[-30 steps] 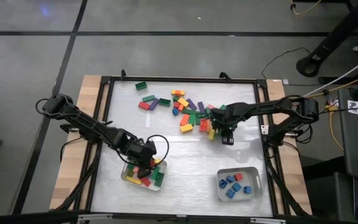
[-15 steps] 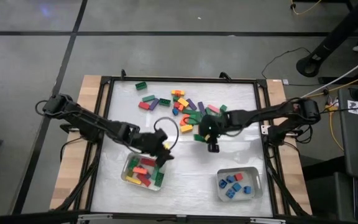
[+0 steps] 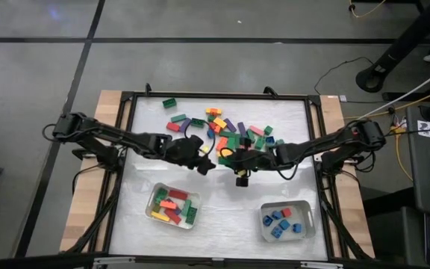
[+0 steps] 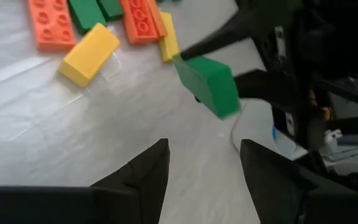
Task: Sort blocks by size
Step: Put the rectangular green block into the white bin
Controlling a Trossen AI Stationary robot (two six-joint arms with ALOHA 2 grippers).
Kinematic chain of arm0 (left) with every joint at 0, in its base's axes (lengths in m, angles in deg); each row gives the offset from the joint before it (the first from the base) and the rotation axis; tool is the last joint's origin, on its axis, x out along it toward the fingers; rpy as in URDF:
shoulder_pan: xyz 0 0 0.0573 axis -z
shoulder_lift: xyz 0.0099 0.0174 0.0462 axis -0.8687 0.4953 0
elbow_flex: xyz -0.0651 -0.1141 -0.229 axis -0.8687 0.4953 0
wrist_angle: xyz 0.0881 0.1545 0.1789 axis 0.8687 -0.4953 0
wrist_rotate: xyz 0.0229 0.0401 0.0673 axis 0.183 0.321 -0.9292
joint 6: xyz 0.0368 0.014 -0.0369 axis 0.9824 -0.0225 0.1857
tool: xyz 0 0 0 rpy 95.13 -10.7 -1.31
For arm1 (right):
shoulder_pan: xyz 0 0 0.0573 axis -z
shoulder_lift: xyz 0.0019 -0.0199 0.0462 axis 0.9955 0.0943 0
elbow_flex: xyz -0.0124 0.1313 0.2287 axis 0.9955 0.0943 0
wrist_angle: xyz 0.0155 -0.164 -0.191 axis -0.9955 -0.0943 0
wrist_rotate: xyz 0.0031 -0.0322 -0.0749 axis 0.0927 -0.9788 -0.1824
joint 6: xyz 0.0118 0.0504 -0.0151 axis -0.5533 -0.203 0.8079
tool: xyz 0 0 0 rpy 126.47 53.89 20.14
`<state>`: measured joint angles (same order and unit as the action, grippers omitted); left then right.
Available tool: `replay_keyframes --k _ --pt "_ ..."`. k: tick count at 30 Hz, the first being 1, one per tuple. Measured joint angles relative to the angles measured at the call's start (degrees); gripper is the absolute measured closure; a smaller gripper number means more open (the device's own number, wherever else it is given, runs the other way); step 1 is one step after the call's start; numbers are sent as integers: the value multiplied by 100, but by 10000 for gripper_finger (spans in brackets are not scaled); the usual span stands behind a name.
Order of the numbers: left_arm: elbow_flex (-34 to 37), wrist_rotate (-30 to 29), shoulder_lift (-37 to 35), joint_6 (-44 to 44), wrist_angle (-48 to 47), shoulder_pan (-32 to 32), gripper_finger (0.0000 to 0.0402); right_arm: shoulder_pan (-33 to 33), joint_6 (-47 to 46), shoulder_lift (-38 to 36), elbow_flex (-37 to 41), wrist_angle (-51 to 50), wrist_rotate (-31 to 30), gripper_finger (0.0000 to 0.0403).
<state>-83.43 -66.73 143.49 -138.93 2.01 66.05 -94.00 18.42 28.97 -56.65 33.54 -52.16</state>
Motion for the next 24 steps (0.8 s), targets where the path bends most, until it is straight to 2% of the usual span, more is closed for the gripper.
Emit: replay_keyframes --k 7,12,24 --pt "-11 3 169 172 506 -140 218 2 -111 214 -4 270 -12 268" --pt "3 3 311 -6 344 -213 218 4 -439 347 0 308 -10 267" --pt "-2 2 926 -208 1079 -280 218 4 -614 362 0 374 15 267"
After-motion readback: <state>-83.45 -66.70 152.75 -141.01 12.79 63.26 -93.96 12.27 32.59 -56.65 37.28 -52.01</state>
